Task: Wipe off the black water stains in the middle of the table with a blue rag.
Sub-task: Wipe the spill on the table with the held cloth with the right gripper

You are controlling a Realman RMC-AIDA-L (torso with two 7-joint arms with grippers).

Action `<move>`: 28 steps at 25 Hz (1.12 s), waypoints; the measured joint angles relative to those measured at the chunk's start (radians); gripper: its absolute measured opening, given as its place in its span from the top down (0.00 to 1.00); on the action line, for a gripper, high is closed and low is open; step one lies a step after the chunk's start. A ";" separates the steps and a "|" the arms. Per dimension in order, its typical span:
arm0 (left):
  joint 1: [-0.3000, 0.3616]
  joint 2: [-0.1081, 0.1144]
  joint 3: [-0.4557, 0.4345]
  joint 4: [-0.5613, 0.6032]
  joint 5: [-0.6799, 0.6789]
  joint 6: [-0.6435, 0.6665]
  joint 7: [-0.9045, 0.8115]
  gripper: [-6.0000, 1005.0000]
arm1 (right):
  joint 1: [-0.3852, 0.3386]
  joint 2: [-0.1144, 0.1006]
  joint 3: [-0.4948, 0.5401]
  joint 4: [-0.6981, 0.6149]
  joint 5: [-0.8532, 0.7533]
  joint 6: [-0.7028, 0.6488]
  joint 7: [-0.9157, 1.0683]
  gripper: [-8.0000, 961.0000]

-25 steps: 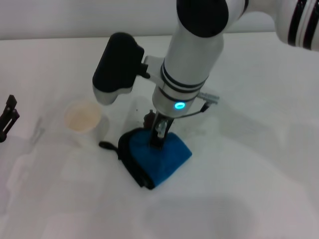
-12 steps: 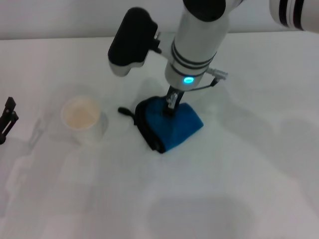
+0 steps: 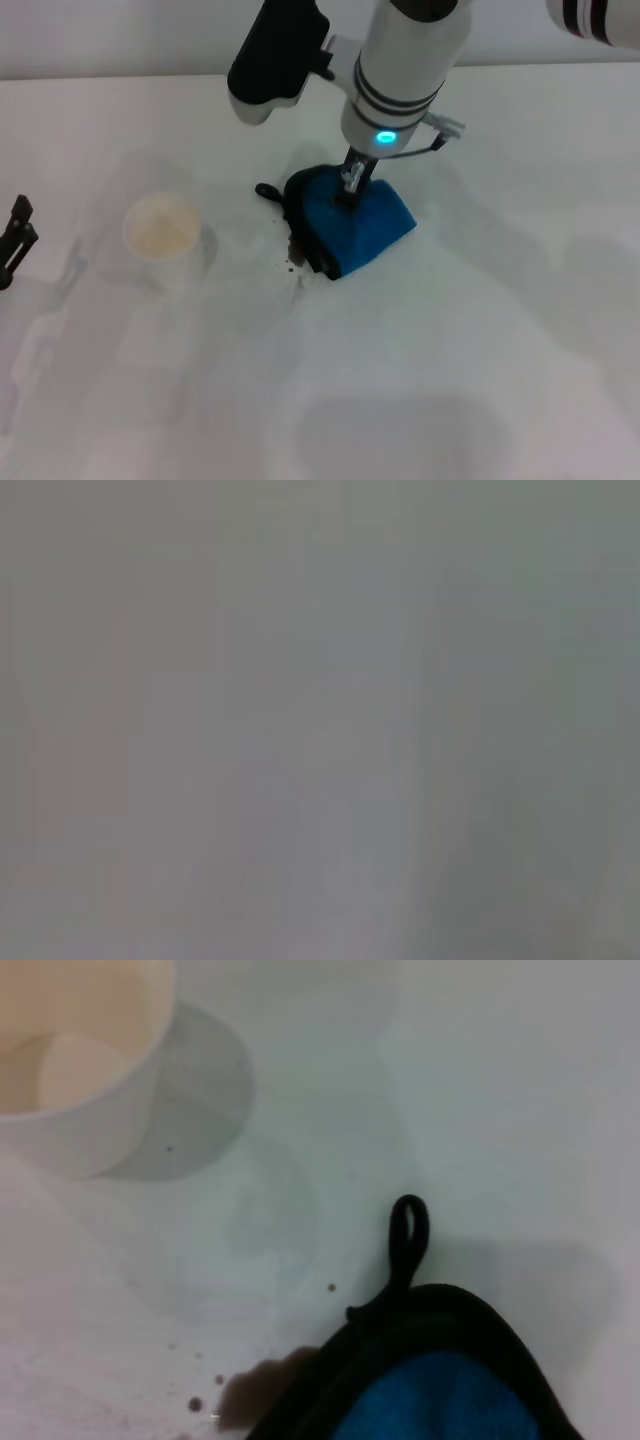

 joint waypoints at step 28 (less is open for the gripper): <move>-0.012 -0.001 0.000 0.000 0.002 -0.018 -0.003 0.12 | -0.030 0.000 -0.188 -0.171 0.374 0.121 -0.135 0.95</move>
